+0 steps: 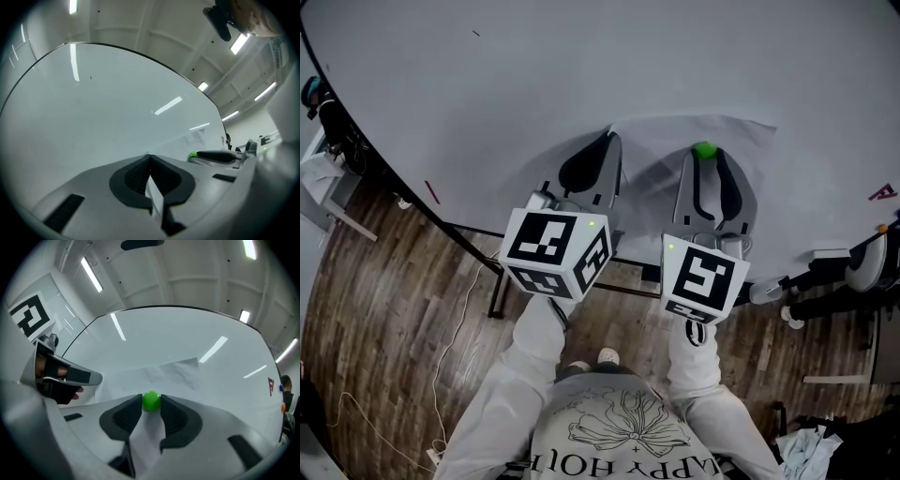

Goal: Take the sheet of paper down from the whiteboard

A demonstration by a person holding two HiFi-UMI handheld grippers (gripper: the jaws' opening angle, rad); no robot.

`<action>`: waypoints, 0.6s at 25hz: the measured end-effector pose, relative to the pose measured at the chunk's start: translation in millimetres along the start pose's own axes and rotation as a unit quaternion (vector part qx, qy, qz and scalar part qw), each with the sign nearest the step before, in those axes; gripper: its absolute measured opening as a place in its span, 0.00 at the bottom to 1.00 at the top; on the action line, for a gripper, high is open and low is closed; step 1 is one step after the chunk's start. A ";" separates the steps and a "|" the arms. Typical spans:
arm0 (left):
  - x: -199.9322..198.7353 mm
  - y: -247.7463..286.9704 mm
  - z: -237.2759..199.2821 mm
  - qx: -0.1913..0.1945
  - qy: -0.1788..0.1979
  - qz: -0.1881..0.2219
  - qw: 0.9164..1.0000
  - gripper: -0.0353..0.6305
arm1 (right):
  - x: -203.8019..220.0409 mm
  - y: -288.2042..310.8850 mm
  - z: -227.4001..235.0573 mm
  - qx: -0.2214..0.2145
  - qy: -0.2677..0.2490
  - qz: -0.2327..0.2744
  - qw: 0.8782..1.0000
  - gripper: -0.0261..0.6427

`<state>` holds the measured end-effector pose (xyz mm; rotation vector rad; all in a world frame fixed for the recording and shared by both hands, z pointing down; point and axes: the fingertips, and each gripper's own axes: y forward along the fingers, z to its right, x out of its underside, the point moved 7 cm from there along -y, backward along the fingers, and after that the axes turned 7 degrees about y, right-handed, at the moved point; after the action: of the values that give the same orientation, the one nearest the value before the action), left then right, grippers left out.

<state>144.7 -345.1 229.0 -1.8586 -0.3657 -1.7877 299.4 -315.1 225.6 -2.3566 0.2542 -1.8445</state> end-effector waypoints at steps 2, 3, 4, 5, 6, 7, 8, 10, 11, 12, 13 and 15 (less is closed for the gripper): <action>0.3 -0.4 0.2 0.001 -0.001 0.000 1.000 0.06 | 0.8 -0.6 0.0 -0.001 0.002 0.005 1.000 0.22; 0.4 -0.6 0.1 0.002 -0.002 0.001 1.000 0.06 | 1.1 -0.9 0.2 -0.002 0.005 0.006 1.000 0.22; 0.2 -0.8 -0.3 0.002 -0.003 0.001 1.000 0.06 | 1.2 -1.1 0.5 -0.003 0.007 0.007 1.000 0.22; -0.1 -1.1 -0.7 0.002 -0.005 0.002 1.000 0.06 | 1.2 -1.2 0.7 -0.005 0.010 0.007 1.000 0.22; -0.5 -1.2 -1.1 0.002 -0.007 0.002 1.000 0.06 | 1.3 -1.2 1.0 -0.006 0.011 0.007 1.000 0.22; -0.7 -1.2 -1.4 0.003 -0.008 0.003 1.000 0.06 | 1.4 -1.1 1.3 -0.008 0.012 0.007 1.000 0.22; -1.0 -1.0 -1.6 0.003 -0.008 0.003 1.000 0.06 | 1.5 -1.0 1.6 -0.009 0.011 0.007 1.000 0.22; -1.5 -1.1 -1.7 0.005 -0.006 0.003 1.000 0.06 | 1.4 -1.1 2.0 -0.010 0.010 0.005 1.000 0.22; -1.9 -1.5 -1.6 0.006 -0.005 0.003 1.000 0.06 | 1.6 -1.3 2.6 -0.010 0.012 0.004 1.000 0.22; -2.2 -2.1 -1.4 0.008 -0.006 0.003 1.000 0.06 | 2.0 -1.8 3.6 -0.008 0.015 0.003 1.000 0.22; -2.5 -2.8 -1.4 0.010 -0.009 0.004 1.000 0.06 | 2.8 -2.4 5.4 -0.005 0.019 0.003 1.000 0.22; -3.1 -4.8 -2.6 0.010 -0.012 0.006 1.000 0.06 | 4.5 -4.1 10.0 0.003 0.025 0.004 1.000 0.21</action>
<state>139.8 -342.1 226.8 -1.8670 -0.3793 -1.7481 310.3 -312.0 228.3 -2.3038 0.2634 -1.9008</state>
